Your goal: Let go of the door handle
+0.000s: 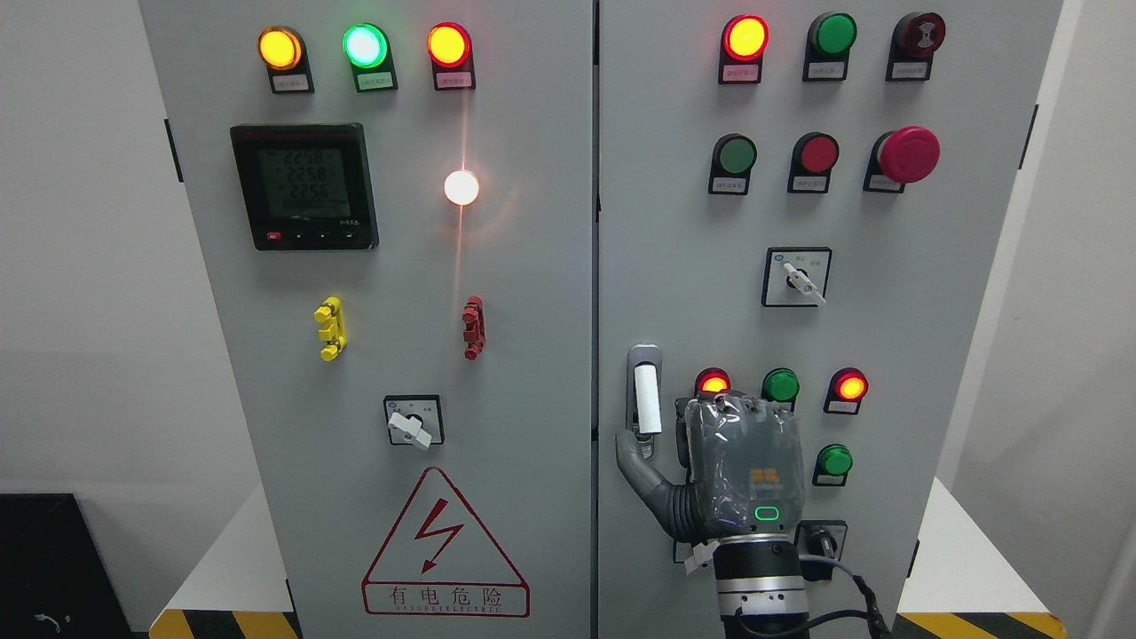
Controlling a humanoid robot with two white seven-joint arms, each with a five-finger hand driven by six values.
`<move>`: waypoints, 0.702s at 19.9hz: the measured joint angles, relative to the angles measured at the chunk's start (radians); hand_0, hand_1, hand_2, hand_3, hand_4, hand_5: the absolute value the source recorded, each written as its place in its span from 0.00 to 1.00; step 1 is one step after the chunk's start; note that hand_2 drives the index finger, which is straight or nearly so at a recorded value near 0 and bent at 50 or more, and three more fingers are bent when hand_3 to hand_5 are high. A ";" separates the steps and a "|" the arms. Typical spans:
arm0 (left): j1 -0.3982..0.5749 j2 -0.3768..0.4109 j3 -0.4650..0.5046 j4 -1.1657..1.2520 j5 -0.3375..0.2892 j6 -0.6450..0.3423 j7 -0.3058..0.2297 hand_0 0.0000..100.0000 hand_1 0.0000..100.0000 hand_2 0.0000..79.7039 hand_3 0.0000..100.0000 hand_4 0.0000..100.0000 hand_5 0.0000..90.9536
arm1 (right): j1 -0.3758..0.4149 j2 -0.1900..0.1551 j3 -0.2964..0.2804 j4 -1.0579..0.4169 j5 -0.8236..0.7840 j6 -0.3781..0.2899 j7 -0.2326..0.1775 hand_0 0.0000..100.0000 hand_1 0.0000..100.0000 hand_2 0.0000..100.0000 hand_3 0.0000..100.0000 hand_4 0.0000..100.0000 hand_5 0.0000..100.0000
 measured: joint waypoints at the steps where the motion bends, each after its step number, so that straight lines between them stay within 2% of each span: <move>1: 0.000 0.000 0.000 0.000 0.000 0.000 0.000 0.12 0.56 0.00 0.00 0.00 0.00 | 0.000 0.000 0.000 0.000 0.000 0.000 0.000 0.27 0.38 0.99 1.00 0.93 1.00; 14: 0.000 0.000 0.000 0.000 0.000 -0.003 0.000 0.12 0.56 0.00 0.00 0.00 0.00 | -0.006 0.000 -0.003 0.004 -0.002 0.000 0.001 0.28 0.38 0.99 1.00 0.93 1.00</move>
